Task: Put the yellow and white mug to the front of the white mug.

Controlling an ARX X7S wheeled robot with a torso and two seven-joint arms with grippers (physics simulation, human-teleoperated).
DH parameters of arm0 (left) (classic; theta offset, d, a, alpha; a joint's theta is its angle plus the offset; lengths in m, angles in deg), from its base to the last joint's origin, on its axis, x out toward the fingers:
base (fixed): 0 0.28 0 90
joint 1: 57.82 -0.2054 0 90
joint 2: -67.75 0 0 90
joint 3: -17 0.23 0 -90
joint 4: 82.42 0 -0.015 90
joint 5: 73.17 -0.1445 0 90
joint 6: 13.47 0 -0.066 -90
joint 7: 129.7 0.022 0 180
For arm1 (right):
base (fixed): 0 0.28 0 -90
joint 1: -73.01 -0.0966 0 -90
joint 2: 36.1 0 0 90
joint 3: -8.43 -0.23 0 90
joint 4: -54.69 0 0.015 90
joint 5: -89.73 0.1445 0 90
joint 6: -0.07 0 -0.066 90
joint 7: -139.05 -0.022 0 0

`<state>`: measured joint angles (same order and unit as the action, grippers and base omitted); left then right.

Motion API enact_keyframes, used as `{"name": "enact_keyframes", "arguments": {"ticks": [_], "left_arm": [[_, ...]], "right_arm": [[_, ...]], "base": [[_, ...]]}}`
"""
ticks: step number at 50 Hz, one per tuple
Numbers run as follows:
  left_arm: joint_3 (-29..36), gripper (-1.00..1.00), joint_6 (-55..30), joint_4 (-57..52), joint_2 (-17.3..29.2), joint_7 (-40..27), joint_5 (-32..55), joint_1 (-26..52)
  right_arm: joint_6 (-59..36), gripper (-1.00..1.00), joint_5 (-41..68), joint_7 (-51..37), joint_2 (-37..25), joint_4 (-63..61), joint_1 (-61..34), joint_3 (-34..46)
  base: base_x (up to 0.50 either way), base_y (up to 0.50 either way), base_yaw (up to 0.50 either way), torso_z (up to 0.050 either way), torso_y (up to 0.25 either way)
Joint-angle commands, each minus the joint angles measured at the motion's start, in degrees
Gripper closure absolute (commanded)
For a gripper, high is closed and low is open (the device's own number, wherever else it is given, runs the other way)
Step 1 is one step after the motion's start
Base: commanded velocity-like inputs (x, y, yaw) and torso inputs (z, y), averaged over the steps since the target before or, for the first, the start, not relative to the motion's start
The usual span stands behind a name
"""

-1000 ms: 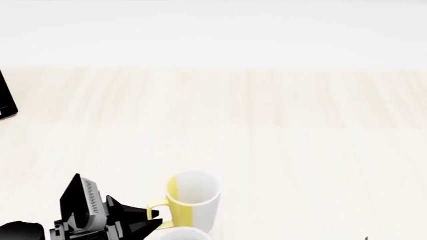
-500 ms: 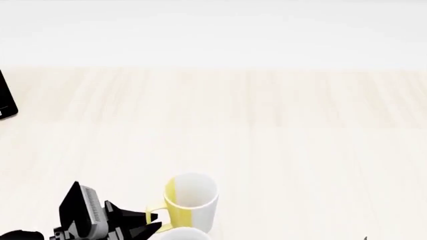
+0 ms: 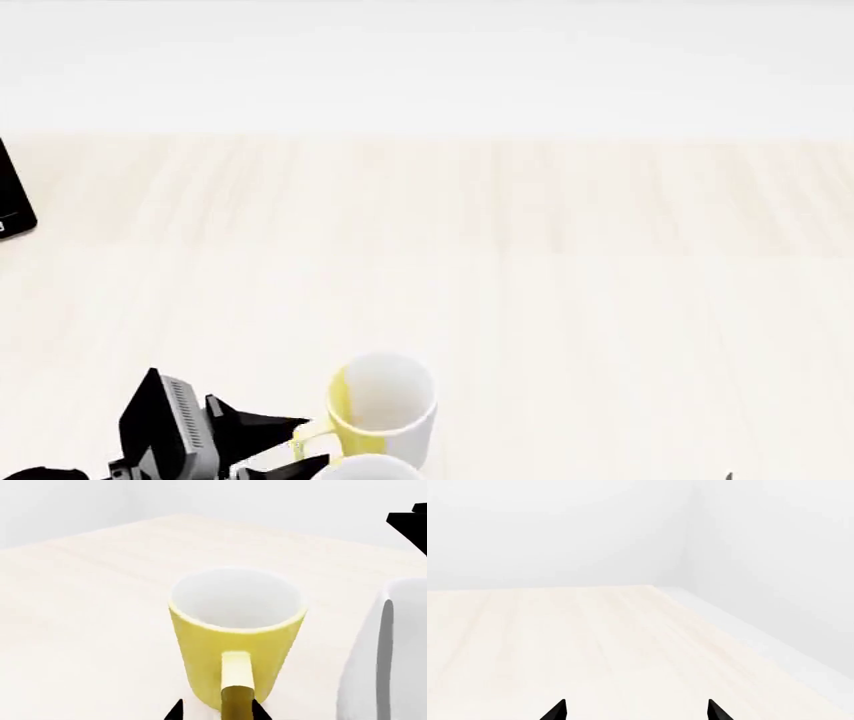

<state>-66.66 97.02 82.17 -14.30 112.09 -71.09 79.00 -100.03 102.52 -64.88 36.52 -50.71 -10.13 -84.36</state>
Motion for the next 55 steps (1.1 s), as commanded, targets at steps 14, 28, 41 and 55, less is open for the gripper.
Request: {"name": "enact_keyframes", "arguments": {"ticks": [14, 28, 41, 55], "left_arm": [[-2.45, -1.00, 0.20, 0.38, -0.43, -0.79, -1.38, -0.33], [-5.76, -1.00, 0.24, 0.37, -0.44, 2.94, 0.84, 0.23], [-13.59, -1.00, -3.81, 0.29, -0.10, 13.27, 6.26, 2.53], [-16.42, -1.00, -4.42, -0.19, -0.03, 15.71, 8.44, 2.95]], "right_arm": [[0.06, -1.00, 0.22, -0.35, -0.28, -0.06, 0.05, 0.31], [0.27, -1.00, 0.34, -0.56, -0.43, -0.04, 0.15, 0.47], [0.18, -1.00, 0.48, -0.74, -0.61, -0.19, 0.16, 0.63], [0.18, -1.00, 0.72, -0.98, -0.75, -0.23, 0.15, 0.66]], "base": [[0.00, 0.00, 0.00, 0.000, 0.000], [0.00, 0.00, 0.00, 0.000, 0.000], [0.00, 0.00, 0.00, 0.000, 0.000], [0.00, 0.00, 0.00, 0.000, 0.000]]}}
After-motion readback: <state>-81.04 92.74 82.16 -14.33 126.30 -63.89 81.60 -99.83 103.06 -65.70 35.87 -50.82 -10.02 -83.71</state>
